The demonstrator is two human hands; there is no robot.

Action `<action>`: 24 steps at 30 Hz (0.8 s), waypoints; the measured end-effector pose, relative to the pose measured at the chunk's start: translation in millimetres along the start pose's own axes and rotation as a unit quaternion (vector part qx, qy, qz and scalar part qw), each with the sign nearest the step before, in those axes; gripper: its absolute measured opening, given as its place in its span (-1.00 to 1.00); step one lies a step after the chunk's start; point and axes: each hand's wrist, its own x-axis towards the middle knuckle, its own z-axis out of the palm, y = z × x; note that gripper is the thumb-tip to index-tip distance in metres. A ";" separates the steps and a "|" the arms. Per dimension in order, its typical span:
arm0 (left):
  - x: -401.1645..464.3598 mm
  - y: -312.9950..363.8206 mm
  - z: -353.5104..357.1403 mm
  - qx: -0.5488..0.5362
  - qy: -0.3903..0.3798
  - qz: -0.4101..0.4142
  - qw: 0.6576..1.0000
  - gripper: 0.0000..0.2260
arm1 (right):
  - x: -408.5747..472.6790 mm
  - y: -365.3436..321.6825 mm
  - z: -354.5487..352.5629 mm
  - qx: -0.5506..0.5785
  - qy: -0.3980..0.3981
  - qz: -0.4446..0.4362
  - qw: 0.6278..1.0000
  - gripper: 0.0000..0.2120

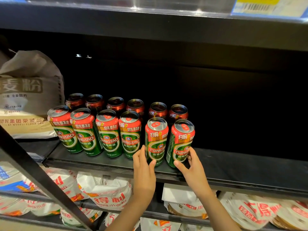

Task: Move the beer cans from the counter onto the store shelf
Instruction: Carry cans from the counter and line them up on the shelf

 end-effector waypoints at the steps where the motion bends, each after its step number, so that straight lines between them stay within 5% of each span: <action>1: -0.5 1.1 1.0 0.002 0.004 -0.001 1.000 -0.49 | 0.4 -0.5 -0.2 -0.003 0.004 0.001 1.000 -0.45; 8: -4.0 2.5 0.7 -0.022 0.011 -0.001 1.000 -0.52 | 1.9 -4.6 8.8 -0.019 0.063 -0.021 0.998 -0.26; 14: 3.1 -4.1 0.2 -0.026 0.000 -0.017 1.000 -0.34 | 1.4 -2.9 6.8 -0.070 0.030 -0.049 0.996 -0.38; 24: 2.5 -7.0 -0.6 -0.070 0.002 -0.054 0.996 -0.42 | 1.9 1.9 7.9 -0.052 0.029 -0.023 0.998 -0.35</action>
